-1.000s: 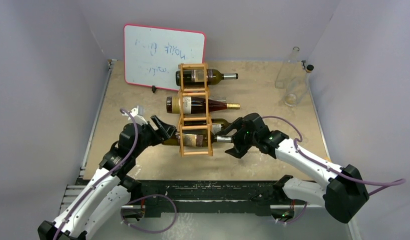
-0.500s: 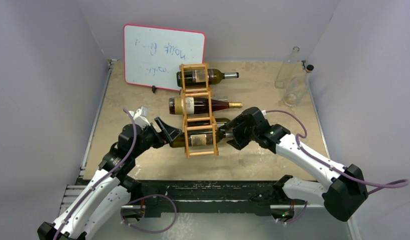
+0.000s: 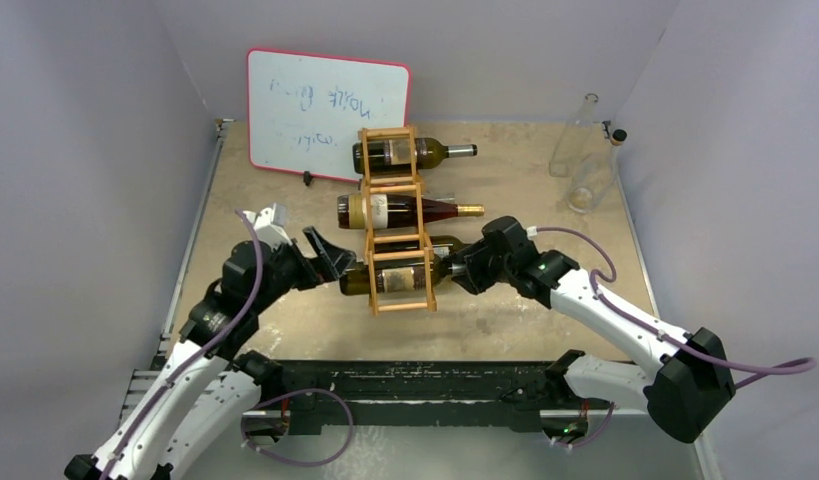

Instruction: Take the wine bottle off the wine rack

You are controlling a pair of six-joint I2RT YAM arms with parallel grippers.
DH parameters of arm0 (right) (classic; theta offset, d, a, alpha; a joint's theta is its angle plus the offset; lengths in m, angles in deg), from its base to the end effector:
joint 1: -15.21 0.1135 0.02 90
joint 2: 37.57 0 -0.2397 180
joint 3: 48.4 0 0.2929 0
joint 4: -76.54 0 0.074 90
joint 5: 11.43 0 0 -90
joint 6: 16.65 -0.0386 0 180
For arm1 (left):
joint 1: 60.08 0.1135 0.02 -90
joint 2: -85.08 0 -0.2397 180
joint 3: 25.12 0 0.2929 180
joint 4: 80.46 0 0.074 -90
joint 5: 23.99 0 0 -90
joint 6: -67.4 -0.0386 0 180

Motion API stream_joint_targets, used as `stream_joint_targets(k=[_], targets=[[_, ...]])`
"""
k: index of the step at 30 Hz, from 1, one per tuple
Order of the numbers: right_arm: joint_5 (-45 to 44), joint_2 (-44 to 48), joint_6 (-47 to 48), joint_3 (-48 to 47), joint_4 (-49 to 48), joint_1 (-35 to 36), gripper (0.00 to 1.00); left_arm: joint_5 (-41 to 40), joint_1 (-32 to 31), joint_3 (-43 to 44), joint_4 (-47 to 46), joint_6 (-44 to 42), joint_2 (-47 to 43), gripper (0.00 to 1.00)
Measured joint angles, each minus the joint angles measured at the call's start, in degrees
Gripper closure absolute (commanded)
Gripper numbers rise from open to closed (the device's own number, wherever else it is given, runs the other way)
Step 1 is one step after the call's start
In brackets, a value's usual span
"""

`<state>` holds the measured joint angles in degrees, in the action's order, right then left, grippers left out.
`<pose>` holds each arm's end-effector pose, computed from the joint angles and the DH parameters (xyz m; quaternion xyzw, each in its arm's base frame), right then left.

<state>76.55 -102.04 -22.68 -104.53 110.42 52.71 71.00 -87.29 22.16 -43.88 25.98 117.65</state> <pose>0.2308 0.1754 0.2117 0.4531 0.7940 0.3657 0.1746 0.1814 -0.0970 0.2750 -0.1295 0.8178 -0.3722 0.4195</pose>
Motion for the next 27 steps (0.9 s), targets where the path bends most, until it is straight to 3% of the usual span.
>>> stream_joint_targets(k=[7,15,27], targets=[[-1.51,0.20,-3.72,-0.04,-0.90,-0.02,0.62,-2.75,0.00,18.10,4.39,-14.97,8.72,0.02],[-2.69,2.58,-5.33,0.31,-0.57,-0.04,0.72,9.75,-1.18,20.79,-3.13,-25.86,20.50,0.38],[-3.06,3.78,-6.47,0.96,-0.59,-0.04,0.85,20.63,-14.84,29.66,-1.51,-45.29,36.26,0.39]])
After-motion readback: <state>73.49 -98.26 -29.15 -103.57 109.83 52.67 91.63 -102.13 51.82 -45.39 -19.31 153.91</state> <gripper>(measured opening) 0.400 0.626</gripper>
